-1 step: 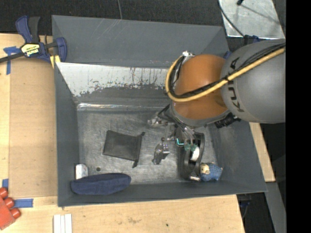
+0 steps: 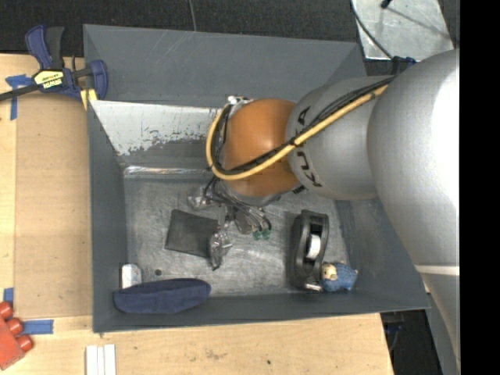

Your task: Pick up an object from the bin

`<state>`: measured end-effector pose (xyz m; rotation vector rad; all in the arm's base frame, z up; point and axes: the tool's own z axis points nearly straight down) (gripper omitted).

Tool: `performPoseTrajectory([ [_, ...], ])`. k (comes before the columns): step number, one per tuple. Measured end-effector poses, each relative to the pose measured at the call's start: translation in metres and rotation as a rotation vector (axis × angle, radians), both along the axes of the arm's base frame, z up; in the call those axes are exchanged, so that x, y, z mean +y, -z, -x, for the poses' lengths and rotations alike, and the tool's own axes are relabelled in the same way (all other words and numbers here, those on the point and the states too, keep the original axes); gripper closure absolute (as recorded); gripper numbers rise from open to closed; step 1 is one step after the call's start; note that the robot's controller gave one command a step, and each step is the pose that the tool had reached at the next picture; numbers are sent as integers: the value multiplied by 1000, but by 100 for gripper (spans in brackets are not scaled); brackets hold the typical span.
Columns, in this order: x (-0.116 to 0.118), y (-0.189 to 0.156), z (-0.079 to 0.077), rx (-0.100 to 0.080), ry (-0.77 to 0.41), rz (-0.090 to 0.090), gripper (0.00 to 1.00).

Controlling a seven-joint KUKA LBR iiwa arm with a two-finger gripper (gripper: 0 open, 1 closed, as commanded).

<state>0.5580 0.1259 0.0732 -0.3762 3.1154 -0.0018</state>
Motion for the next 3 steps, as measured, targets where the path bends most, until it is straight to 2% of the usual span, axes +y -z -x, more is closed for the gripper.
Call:
performPoseTrajectory([
  [1, 2, -4, -5, -20, 3, -8, 100],
  [2, 15, -176, -6, -9, -200, -2, 100],
  [3, -17, -293, -17, -11, -305, 0, 100],
])
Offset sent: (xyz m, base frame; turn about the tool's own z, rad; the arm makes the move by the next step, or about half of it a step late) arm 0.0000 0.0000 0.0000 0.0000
